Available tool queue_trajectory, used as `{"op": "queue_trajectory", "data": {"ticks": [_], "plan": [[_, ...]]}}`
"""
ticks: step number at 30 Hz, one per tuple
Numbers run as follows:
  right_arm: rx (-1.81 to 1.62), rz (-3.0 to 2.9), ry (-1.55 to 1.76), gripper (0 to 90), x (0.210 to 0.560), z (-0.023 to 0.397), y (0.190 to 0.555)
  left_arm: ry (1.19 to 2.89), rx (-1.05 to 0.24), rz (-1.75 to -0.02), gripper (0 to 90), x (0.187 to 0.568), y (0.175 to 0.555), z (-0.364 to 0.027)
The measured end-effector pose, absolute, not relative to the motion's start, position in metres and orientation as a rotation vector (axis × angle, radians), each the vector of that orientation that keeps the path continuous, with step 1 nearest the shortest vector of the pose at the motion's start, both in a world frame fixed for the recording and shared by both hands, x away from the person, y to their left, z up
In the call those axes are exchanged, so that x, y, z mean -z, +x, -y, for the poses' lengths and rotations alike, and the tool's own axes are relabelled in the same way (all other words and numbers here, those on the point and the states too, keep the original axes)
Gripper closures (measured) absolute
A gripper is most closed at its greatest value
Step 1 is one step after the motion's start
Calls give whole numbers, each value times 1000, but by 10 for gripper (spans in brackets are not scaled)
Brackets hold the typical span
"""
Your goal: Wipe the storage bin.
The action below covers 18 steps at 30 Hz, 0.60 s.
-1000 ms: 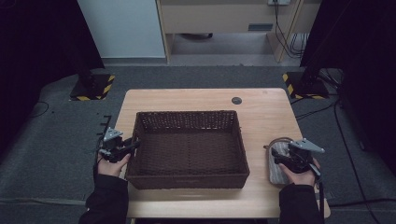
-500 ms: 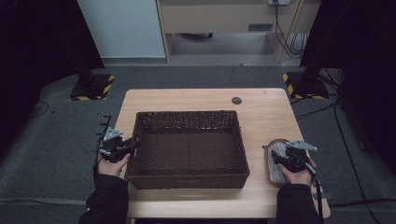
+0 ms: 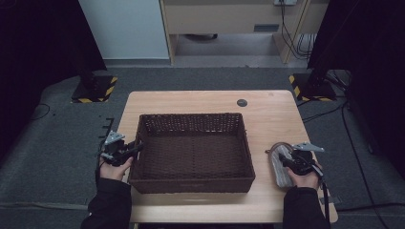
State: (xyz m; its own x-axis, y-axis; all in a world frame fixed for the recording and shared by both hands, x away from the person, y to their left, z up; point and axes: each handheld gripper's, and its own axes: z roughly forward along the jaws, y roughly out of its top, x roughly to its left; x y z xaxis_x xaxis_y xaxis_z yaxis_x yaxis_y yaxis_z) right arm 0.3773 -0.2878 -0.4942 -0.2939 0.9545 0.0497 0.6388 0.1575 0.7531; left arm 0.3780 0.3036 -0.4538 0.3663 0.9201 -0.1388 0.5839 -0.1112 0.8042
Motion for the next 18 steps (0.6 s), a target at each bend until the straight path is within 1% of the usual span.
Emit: {"op": "queue_trajectory", "data": {"ticks": [7,18], "plan": [[-1173,-1958,1413,672,475,283,373,1806,-528,-1325,681,453,377,-302],[-1268,-1924,1328,670,454,272,386,1827,-529,-1312,687,452,374,-288]]}}
